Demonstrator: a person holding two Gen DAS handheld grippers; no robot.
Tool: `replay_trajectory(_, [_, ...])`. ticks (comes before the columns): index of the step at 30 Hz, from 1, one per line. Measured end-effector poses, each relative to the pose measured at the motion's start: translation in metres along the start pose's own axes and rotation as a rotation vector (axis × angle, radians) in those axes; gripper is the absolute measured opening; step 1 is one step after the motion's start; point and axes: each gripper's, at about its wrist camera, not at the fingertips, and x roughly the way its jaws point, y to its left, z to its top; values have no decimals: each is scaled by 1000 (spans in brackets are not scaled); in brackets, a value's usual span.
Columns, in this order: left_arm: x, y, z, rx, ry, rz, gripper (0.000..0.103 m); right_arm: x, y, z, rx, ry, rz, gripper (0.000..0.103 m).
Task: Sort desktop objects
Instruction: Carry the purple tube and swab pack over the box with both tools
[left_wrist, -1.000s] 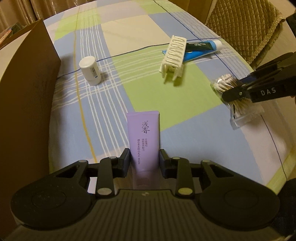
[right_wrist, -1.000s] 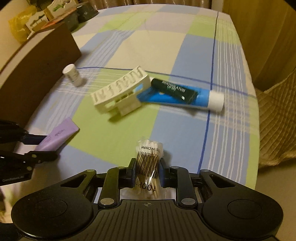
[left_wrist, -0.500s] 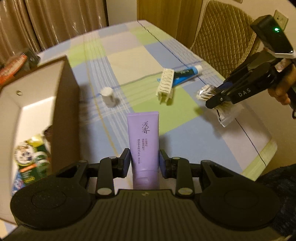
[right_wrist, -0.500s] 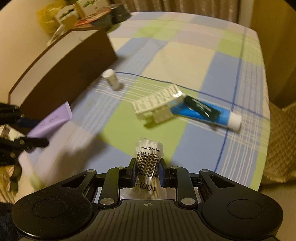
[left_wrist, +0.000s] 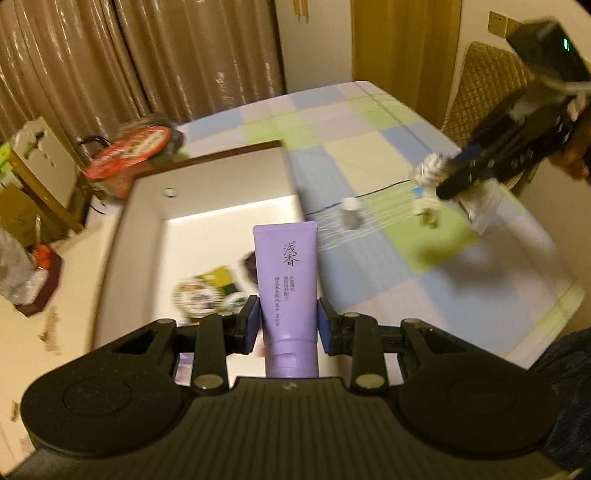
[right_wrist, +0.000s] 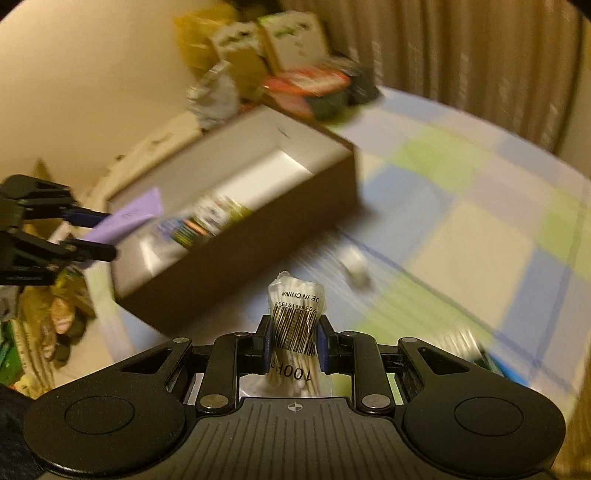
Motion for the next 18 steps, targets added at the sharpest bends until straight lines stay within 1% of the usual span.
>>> replay_trajectory(5, [0,37,-9,72,18,23,27,24,42,50,-98,-35,40,22])
replay_trajectory(9, [7,63,-15,126,33,-3,27,49,71,77,-149,-30,65,22])
replay_trajectory(13, [17,84,-19,179,51,-19,27,81,99,91,-205,15,83,22])
replay_trajectory(18, [34,105,-25,212,83,-51,27,121,122,90,-270,114,99,22])
